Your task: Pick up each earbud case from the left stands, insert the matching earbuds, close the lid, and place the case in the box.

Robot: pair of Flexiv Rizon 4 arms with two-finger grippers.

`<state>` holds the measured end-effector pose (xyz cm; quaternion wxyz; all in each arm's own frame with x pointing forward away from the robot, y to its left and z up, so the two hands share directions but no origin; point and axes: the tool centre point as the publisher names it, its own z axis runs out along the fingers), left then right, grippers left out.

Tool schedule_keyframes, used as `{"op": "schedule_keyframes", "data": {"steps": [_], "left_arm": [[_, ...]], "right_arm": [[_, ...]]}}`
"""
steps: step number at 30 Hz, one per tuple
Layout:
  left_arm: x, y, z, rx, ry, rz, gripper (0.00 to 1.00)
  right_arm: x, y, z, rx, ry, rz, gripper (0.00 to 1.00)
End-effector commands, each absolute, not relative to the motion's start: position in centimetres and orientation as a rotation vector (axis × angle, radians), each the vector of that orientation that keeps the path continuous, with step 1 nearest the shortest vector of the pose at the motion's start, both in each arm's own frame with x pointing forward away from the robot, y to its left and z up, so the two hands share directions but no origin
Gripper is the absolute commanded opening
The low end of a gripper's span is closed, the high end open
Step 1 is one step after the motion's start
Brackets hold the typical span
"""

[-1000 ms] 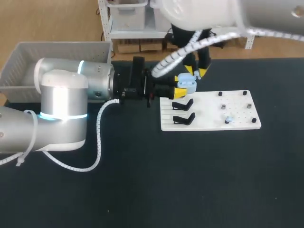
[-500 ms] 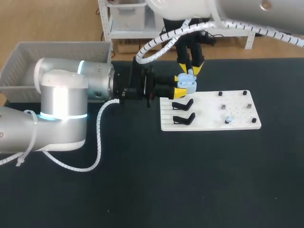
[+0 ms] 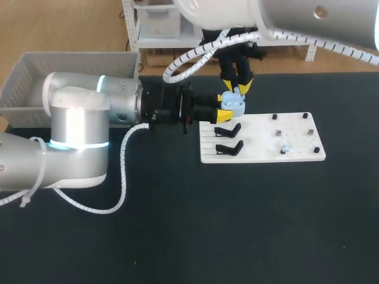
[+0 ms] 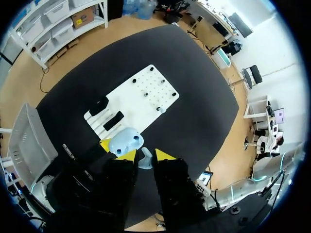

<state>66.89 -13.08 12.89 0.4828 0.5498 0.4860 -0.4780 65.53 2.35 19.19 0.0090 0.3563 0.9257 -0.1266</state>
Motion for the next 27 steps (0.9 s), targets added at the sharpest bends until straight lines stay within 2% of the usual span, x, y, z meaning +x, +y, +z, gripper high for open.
{"op": "schedule_keyframes", "data": {"steps": [1,27], "left_arm": [[67.0,-13.1,12.8,1.341,1.184,-1.166,0.00],[67.0,-13.1,12.8,1.341,1.184,-1.166,0.00]], "right_arm": [[66.0,2.7,18.9,1.148,2.888,-0.415,0.00],[67.2,2.4,16.9,1.233,2.880,-0.453,0.00]]}}
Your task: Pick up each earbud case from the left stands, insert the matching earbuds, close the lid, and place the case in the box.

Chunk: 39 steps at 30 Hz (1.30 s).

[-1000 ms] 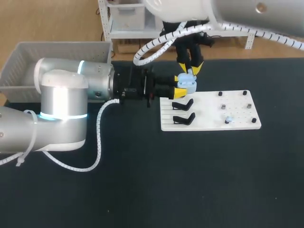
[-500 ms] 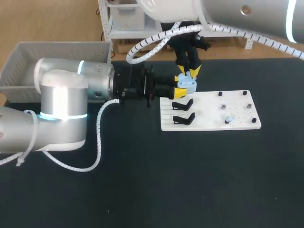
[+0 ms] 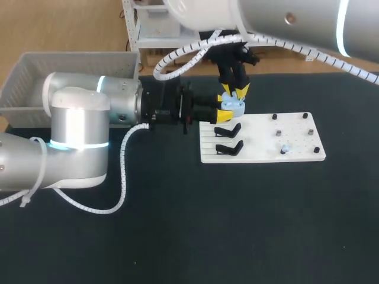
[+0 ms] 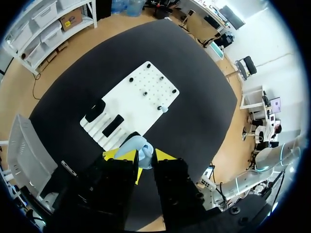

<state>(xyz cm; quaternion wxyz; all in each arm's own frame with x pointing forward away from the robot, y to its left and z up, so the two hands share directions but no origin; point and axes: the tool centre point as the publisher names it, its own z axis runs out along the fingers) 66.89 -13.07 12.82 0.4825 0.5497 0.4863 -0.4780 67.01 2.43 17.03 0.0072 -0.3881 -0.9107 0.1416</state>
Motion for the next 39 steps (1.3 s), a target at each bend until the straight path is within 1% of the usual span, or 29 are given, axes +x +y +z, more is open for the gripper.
{"op": "schedule_keyframes", "data": {"steps": [1,15,39], "left_arm": [[67.0,-13.1,12.8,1.341,1.184,-1.166,0.00],[67.0,-13.1,12.8,1.341,1.184,-1.166,0.00],[67.0,-13.1,12.8,1.341,1.184,-1.166,0.00]], "right_arm": [[67.2,2.4,16.9,-1.215,-2.835,0.446,0.00],[66.2,2.4,18.5,-1.255,-2.828,0.388,0.00],[65.4,2.0,17.6,-1.321,-2.931,0.316,0.00]]}}
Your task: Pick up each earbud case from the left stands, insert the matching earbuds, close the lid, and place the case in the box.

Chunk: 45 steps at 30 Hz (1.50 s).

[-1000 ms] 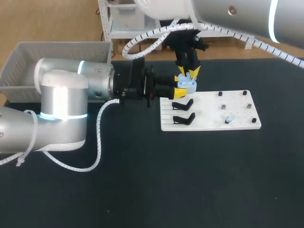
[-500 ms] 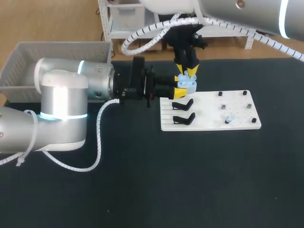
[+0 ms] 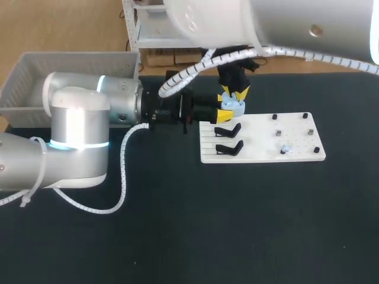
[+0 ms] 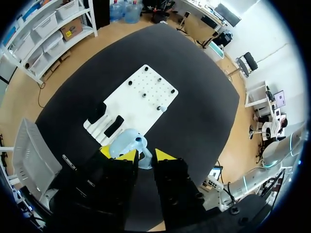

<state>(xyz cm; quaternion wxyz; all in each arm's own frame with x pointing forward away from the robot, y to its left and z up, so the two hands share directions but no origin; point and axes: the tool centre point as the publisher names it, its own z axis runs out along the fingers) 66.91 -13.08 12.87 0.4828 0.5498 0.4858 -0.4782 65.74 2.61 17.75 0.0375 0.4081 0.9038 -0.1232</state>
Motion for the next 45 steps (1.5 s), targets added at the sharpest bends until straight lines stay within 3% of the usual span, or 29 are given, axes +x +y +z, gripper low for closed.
{"op": "schedule_keyframes", "data": {"steps": [1,45], "left_arm": [[67.0,-13.1,12.8,1.341,1.184,-1.166,0.00],[67.0,-13.1,12.8,1.341,1.184,-1.166,0.00]], "right_arm": [[65.4,2.0,17.6,1.250,2.772,-0.294,0.00],[66.7,2.1,16.1,1.279,2.810,-0.301,0.00]]}}
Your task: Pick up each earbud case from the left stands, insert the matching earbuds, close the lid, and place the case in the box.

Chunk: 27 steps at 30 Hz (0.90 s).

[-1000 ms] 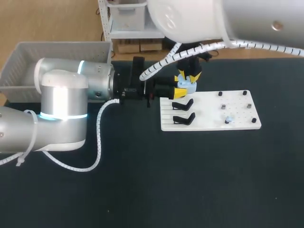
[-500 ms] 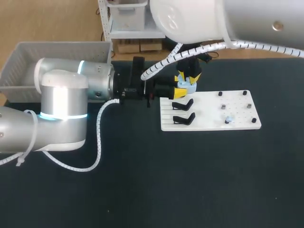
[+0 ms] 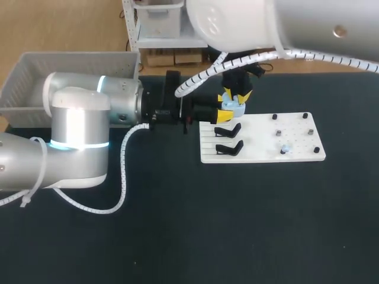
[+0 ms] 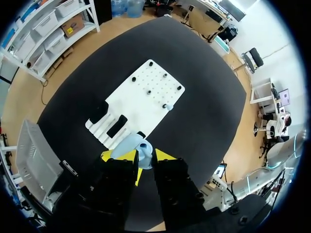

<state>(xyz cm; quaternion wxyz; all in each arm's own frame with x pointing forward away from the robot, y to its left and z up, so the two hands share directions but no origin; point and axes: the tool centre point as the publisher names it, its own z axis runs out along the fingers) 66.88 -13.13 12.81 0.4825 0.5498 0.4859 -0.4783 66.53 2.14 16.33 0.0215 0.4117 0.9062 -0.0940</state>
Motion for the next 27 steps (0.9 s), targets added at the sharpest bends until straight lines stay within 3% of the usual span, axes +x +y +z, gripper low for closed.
{"op": "schedule_keyframes", "data": {"steps": [1,13,15,17,19,22,27], "left_arm": [[67.0,-13.1,12.8,1.341,1.184,-1.166,0.00],[67.0,-13.1,12.8,1.341,1.184,-1.166,0.00],[67.0,-13.1,12.8,1.341,1.184,-1.166,0.00],[67.0,-13.1,12.8,1.341,1.184,-1.166,0.00],[67.0,-13.1,12.8,1.341,1.184,-1.166,0.00],[67.0,-13.1,12.8,1.341,1.184,-1.166,0.00],[67.0,-13.1,12.8,1.341,1.184,-1.166,0.00]], "right_arm": [[66.8,2.1,16.1,1.279,2.809,-0.302,0.00],[67.0,1.8,15.7,1.286,2.810,-0.305,0.00],[66.9,1.8,15.7,1.290,2.816,-0.291,0.37],[66.8,1.7,15.9,1.292,2.819,-0.278,0.58],[66.5,1.6,16.2,1.294,2.823,-0.257,0.71],[66.0,1.3,16.8,1.294,2.830,-0.220,0.76],[64.9,0.5,18.0,1.295,2.833,-0.132,0.72]]}}
